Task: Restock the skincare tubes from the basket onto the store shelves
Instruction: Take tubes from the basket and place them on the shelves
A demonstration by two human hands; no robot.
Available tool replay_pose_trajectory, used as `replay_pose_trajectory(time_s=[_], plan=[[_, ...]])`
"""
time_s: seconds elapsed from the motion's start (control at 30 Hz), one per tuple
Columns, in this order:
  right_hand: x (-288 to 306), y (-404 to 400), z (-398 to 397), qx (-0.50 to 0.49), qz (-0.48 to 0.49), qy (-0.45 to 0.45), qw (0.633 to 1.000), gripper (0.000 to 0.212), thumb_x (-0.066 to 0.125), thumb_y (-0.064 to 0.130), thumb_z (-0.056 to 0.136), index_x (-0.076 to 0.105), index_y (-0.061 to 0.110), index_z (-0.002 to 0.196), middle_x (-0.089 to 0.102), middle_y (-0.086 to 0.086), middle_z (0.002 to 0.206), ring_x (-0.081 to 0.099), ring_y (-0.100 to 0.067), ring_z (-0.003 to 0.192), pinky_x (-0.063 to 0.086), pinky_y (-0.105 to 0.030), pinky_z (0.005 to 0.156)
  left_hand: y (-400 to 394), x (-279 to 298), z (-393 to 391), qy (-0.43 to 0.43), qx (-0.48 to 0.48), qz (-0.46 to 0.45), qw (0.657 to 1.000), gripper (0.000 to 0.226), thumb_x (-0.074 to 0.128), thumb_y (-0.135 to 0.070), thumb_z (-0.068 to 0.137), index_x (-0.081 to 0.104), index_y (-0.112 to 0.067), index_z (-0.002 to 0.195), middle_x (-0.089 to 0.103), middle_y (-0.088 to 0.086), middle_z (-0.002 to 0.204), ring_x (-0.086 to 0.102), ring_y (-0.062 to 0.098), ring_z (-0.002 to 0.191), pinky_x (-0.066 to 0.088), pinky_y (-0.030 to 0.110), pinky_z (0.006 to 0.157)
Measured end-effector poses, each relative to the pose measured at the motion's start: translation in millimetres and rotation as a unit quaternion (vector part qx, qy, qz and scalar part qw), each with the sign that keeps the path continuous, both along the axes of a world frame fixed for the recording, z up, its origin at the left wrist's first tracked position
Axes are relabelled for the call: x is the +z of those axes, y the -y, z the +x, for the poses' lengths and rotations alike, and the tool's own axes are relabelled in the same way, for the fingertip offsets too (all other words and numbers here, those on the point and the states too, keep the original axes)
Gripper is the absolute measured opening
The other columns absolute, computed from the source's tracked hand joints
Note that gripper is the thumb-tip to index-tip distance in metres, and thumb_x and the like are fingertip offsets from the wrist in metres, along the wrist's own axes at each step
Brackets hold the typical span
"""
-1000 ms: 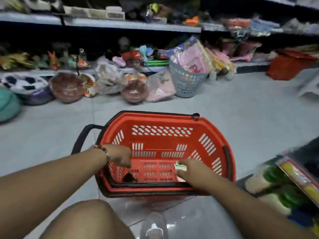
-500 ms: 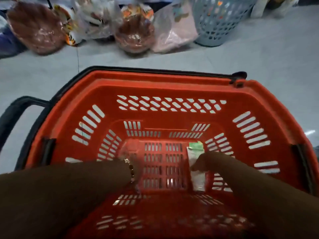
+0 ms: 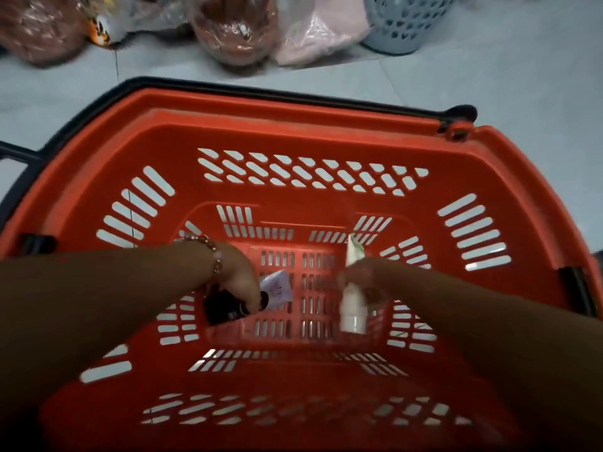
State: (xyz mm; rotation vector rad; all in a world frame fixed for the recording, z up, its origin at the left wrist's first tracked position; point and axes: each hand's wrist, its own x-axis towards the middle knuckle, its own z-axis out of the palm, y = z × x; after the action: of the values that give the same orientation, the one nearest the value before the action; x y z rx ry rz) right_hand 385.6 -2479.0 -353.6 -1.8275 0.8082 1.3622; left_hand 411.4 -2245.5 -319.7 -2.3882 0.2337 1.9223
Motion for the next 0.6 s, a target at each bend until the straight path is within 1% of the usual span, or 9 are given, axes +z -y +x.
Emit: replay_pose_trajectory(time_s=[0.07, 0.17, 0.27, 0.33, 0.4, 0.43, 0.5, 0.53, 0.6], plan=[[45.5, -7.1, 8.5, -0.058, 0.113, -0.047, 0.991, 0.018, 0.051, 0.007, 0.083, 0.054, 0.004, 0.100, 0.060, -0.010, 0.083, 0.061, -0.023, 0.073, 0.052, -0.031, 0.060, 12.2, 26.9, 6.5, -0.042, 0.127, -0.063, 0.989, 0.032, 0.065, -0.041, 0.086, 0.059, -0.014, 0.103, 0.066, 0.008, 0.100, 0.066, 0.024, 0.088, 0.057, 0.034, 0.080], [116.9, -4.2, 7.2, -0.099, 0.233, 0.011, 0.967, 0.032, 0.049, 0.008, 0.081, 0.053, 0.009, 0.113, 0.062, -0.013, 0.101, 0.063, -0.027, 0.089, 0.057, -0.033, 0.069, 24.2, 78.4, 9.1, -0.039, 0.303, -0.185, 0.934, 0.029, 0.063, -0.038, 0.082, 0.062, -0.015, 0.099, 0.071, 0.008, 0.088, 0.067, 0.023, 0.076, 0.053, 0.037, 0.083], [183.6, 14.3, -19.6, -0.192, 0.326, 0.091, 0.921, 0.044, 0.048, 0.009, 0.071, 0.054, 0.012, 0.115, 0.063, -0.012, 0.099, 0.062, -0.027, 0.091, 0.049, -0.040, 0.084, 32.7, 126.8, 1.9, -0.100, 0.427, -0.316, 0.841, 0.032, 0.065, -0.030, 0.071, 0.067, -0.016, 0.100, 0.072, 0.011, 0.096, 0.068, 0.026, 0.084, 0.050, 0.045, 0.093], [221.5, 30.1, -50.7, -0.256, 0.376, 0.139, 0.880, 0.036, 0.045, 0.010, 0.074, 0.057, 0.009, 0.108, 0.064, -0.012, 0.093, 0.064, -0.026, 0.082, 0.053, -0.038, 0.081, 43.9, 161.0, -12.0, -0.113, 0.503, -0.390, 0.763, 0.028, 0.067, -0.025, 0.068, 0.071, -0.015, 0.094, 0.072, 0.012, 0.094, 0.068, 0.026, 0.082, 0.053, 0.046, 0.093], [252.0, 46.9, -88.4, -0.323, 0.412, 0.182, 0.832, 0.032, 0.042, 0.013, 0.081, 0.059, 0.008, 0.108, 0.064, -0.012, 0.090, 0.065, -0.024, 0.076, 0.057, -0.036, 0.074, 63.3, 193.1, -34.5, -0.121, 0.534, -0.434, 0.716, 0.029, 0.063, -0.031, 0.070, 0.071, -0.011, 0.089, 0.073, 0.014, 0.088, 0.070, 0.027, 0.078, 0.058, 0.040, 0.080], [263.6, 54.2, -108.6, -0.357, 0.419, 0.202, 0.810, 0.034, 0.042, 0.015, 0.082, 0.059, 0.008, 0.110, 0.064, -0.012, 0.091, 0.064, -0.025, 0.076, 0.056, -0.036, 0.074, 75.4, 207.4, -47.7, -0.137, 0.536, -0.451, 0.701, 0.033, 0.063, -0.035, 0.070, 0.071, -0.009, 0.089, 0.072, 0.017, 0.094, 0.069, 0.031, 0.089, 0.056, 0.043, 0.086], [282.9, 64.6, -151.1, -0.421, 0.404, 0.236, 0.777, 0.036, 0.044, 0.020, 0.084, 0.060, 0.005, 0.113, 0.064, -0.014, 0.090, 0.062, -0.026, 0.076, 0.054, -0.035, 0.073, 104.5, 232.7, -75.6, -0.203, 0.508, -0.495, 0.675, 0.036, 0.064, -0.040, 0.074, 0.071, -0.011, 0.095, 0.064, 0.020, 0.116, 0.056, 0.038, 0.122, 0.038, 0.055, 0.109], [291.4, 69.7, -172.4, -0.453, 0.385, 0.252, 0.763, 0.035, 0.046, 0.021, 0.085, 0.061, 0.003, 0.112, 0.064, -0.016, 0.087, 0.062, -0.026, 0.072, 0.054, -0.034, 0.069, 120.7, 243.5, -90.2, -0.244, 0.485, -0.520, 0.659, 0.036, 0.063, -0.042, 0.078, 0.069, -0.014, 0.100, 0.062, 0.016, 0.119, 0.051, 0.037, 0.127, 0.029, 0.056, 0.114], [308.2, 80.2, -215.3, -0.511, 0.350, 0.281, 0.733, 0.032, 0.049, 0.024, 0.087, 0.063, 0.002, 0.106, 0.064, -0.017, 0.081, 0.063, -0.027, 0.063, 0.055, -0.030, 0.056, 155.9, 261.0, -122.5, -0.284, 0.447, -0.549, 0.646, 0.037, 0.054, -0.045, 0.086, 0.066, -0.017, 0.108, 0.064, 0.012, 0.112, 0.058, 0.033, 0.108, 0.033, 0.052, 0.109]])
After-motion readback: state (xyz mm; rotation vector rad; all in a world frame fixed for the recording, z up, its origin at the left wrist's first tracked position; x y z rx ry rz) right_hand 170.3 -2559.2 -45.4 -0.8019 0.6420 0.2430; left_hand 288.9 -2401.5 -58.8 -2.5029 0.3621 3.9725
